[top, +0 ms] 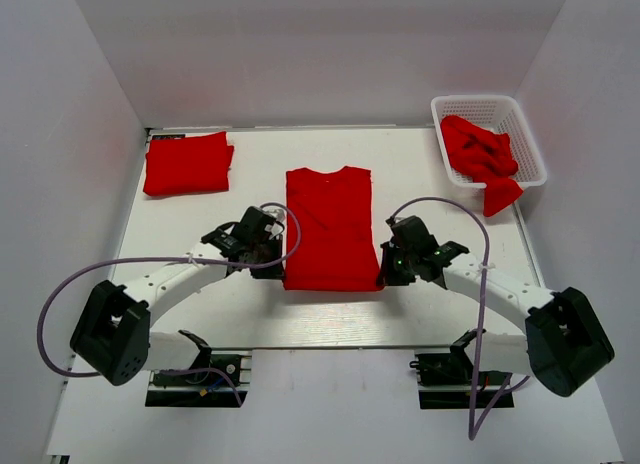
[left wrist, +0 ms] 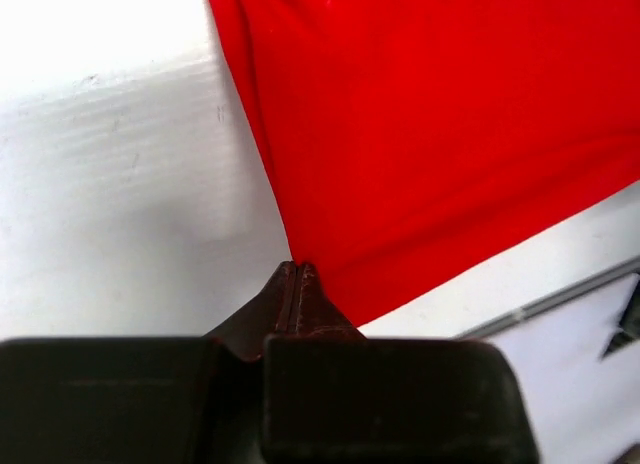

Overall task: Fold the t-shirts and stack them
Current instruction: Grab one side of the 2/3 rectangular tshirt with both arms, then fold the long partially folded tshirt into a neat square

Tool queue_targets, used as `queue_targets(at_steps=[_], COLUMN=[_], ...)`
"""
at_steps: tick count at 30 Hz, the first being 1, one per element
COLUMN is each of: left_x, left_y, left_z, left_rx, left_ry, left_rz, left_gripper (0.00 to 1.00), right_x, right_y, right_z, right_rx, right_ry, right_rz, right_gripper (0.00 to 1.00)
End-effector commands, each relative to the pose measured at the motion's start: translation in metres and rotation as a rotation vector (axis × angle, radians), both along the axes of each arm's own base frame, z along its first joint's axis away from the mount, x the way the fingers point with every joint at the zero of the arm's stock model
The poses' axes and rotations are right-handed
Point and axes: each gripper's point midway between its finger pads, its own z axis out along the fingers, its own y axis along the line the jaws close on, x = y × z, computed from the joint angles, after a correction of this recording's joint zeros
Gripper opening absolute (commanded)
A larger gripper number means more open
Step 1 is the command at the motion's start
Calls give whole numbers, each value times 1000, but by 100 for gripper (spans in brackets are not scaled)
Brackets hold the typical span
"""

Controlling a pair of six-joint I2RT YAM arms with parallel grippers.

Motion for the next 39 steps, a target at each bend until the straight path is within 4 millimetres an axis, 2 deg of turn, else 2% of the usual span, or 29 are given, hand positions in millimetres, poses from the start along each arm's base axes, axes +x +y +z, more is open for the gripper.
queue_targets(at_steps=[1, 3, 4, 5, 6, 7, 8, 9, 10, 12, 14, 15, 17, 18, 19, 22, 23, 24, 26, 27, 28, 29, 30, 31, 32, 33, 34, 36, 39], left_x=[7, 17, 28, 36, 40, 57, 63, 70, 86, 99, 120, 125, 137, 144, 149, 169, 178, 181, 192, 199, 205, 209, 216, 222, 228, 233, 240, 248, 261], left_y=[4, 5, 7, 8, 8, 10, 9, 5, -1, -7, -3, -3, 3, 7, 9, 10, 8, 7, 14, 11, 14, 12, 14, 16, 14, 17, 19, 22, 24], left_z=[33, 43, 53, 52, 53, 64, 66, 61, 75, 81, 89, 92, 98, 103, 105, 108, 109, 109, 109, 116, 112, 113, 117, 117, 116, 116, 119, 112, 111], left_rx=[4, 16, 24, 33, 47, 63, 74, 87, 78, 76, 92, 97, 108, 99, 101, 97, 87, 93, 100, 86, 99, 98, 91, 88, 94, 95, 90, 100, 106], left_ry=[-29, -50, -80, -76, -75, -120, -122, -105, -143, -160, -185, -199, -216, -229, -235, -254, -257, -262, -265, -285, -282, -293, -307, -313, -316, -317, -326, -328, -353], left_rz=[55, 110, 135, 157, 164, 199, 216, 215, 228, 235, 277, 275, 308, 326, 328, 327, 332, 321, 337, 340, 340, 333, 343, 353, 345, 355, 366, 364, 358], left_gripper=[0, 0, 0, 0, 0, 0, 0, 0, 0, 0, 0, 0, 0, 0, 0, 0, 0, 0, 0, 0, 0, 0, 0, 0, 0, 0, 0, 0, 0], right_x=[1, 16, 24, 38, 43, 49, 57, 71, 76, 100, 117, 128, 142, 153, 159, 178, 180, 188, 199, 201, 211, 214, 218, 225, 230, 236, 245, 256, 268], right_y=[-10, -5, -8, -4, -6, -6, -9, -2, -3, -2, -2, -5, -4, 0, -1, 2, 2, 7, 7, 8, 7, 5, 8, 10, 8, 5, 11, 15, 16], right_z=[14, 33, 34, 51, 54, 54, 52, 69, 63, 86, 91, 100, 105, 120, 114, 121, 116, 125, 131, 122, 131, 132, 123, 132, 132, 123, 129, 137, 129], right_rx=[-48, -34, -61, -52, -63, -76, -107, -90, -118, -126, -155, -167, -171, -152, -166, -162, -160, -143, -128, -135, -121, -132, -128, -112, -110, -121, -99, -81, -80], right_ry=[-26, -75, -90, -133, -146, -147, -157, -198, -181, -244, -265, -295, -302, -331, -319, -331, -307, -325, -333, -313, -331, -336, -312, -328, -329, -312, -327, -343, -329], right_rz=[-5, -20, -44, -71, -83, -95, -113, -121, -117, -145, -171, -184, -193, -188, -183, -172, -167, -166, -167, -162, -174, -180, -169, -169, -173, -178, -167, -154, -138], right_gripper=[0, 0, 0, 0, 0, 0, 0, 0, 0, 0, 0, 0, 0, 0, 0, 0, 0, 0, 0, 0, 0, 0, 0, 0, 0, 0, 0, 0, 0])
